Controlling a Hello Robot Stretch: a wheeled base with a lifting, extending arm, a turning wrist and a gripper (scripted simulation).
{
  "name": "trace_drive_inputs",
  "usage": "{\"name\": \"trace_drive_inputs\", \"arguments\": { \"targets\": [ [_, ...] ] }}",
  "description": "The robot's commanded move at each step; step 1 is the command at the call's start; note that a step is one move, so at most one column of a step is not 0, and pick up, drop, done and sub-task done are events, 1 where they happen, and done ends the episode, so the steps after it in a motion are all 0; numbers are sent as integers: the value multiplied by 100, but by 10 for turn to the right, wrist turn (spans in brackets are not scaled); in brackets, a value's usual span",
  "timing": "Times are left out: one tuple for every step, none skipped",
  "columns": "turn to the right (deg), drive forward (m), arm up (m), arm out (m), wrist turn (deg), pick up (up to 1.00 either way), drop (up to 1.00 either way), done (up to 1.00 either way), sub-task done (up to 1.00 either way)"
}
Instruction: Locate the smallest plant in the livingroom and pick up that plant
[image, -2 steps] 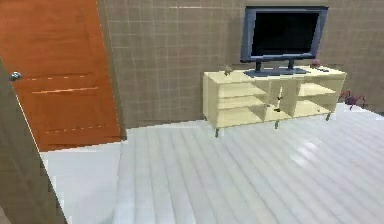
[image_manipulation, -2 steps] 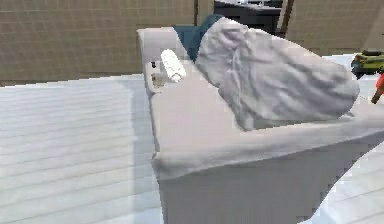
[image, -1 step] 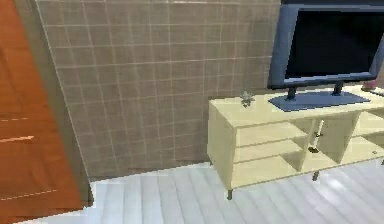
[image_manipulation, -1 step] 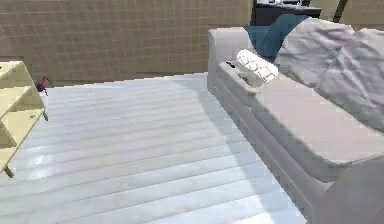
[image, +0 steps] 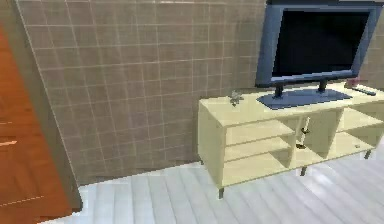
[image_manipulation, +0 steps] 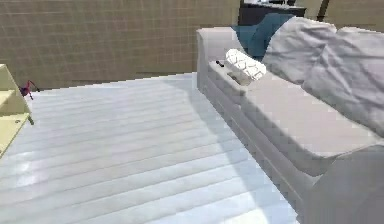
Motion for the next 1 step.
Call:
{"name": "trace_drive_inputs", "arguments": {
  "targets": [
    [0,80,0,0,0,0,0,0,0]
  ]
}}
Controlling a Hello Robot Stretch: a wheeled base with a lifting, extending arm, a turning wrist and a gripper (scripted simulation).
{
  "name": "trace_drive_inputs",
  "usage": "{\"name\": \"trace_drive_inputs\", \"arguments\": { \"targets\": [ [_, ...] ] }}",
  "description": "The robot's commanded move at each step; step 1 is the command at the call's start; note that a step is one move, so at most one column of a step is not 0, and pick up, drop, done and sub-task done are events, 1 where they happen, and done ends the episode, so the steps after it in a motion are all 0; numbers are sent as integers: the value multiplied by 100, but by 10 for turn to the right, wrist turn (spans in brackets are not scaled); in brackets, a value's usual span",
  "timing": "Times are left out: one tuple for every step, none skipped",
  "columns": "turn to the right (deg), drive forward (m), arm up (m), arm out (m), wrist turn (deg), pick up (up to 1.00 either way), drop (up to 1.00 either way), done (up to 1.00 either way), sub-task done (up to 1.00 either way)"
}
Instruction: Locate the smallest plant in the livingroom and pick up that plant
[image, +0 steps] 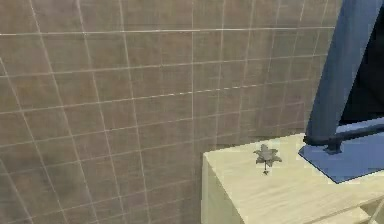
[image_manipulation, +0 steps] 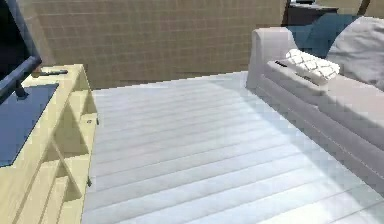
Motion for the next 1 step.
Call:
{"name": "trace_drive_inputs", "arguments": {
  "targets": [
    [-450,0,0,0,0,0,0,0,0]
  ]
}}
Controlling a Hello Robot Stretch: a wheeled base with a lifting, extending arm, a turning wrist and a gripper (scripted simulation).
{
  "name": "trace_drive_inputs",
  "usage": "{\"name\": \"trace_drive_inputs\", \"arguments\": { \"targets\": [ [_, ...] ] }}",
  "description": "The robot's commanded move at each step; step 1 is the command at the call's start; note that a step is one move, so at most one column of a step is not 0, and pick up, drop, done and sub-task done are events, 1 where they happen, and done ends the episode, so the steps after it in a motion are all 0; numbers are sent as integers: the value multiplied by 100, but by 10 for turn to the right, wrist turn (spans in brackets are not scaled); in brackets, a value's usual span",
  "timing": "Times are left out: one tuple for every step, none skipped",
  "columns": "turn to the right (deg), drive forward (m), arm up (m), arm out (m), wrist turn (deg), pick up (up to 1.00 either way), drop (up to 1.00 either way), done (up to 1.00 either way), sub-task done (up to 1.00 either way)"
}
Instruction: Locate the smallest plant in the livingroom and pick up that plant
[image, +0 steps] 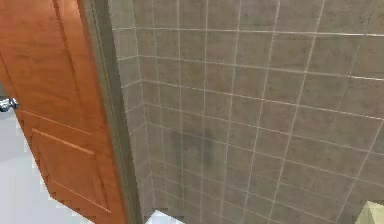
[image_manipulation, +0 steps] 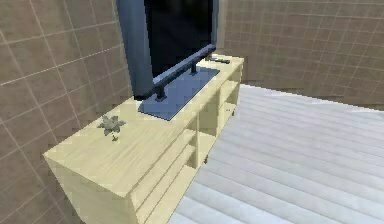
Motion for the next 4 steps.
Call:
{"name": "trace_drive_inputs", "arguments": {
  "targets": [
    [-180,0,0,0,0,0,0,0,0],
    [450,0,0,0,0,0,0,0,0],
    [420,0,0,0,0,0,0,0,0],
    [0,25,0,0,0,0,0,0,0]
  ]
}}
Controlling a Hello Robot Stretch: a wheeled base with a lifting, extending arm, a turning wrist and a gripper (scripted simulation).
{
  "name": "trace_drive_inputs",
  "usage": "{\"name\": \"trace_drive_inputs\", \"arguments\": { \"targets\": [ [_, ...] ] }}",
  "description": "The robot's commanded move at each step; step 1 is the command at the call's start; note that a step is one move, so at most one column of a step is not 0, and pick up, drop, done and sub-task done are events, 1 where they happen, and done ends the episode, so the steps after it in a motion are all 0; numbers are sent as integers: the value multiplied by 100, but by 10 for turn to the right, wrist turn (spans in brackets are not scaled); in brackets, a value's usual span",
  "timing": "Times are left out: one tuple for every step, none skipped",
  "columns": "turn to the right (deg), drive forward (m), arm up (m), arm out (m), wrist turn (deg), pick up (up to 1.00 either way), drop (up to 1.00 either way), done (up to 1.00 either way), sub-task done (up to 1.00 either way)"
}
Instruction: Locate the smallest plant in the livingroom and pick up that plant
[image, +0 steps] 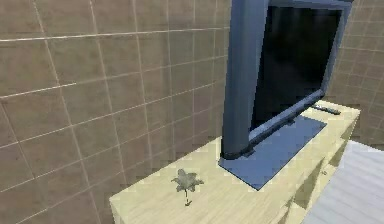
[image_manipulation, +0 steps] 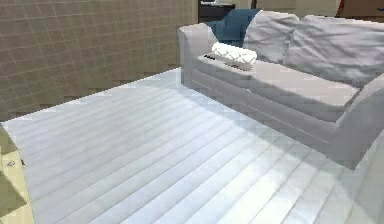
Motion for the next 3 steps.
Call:
{"name": "trace_drive_inputs", "arguments": {
  "targets": [
    [-450,0,0,0,0,0,0,0,0],
    [-390,0,0,0,0,0,0,0,0],
    [0,0,50,0,0,0,0,0,0]
  ]
}}
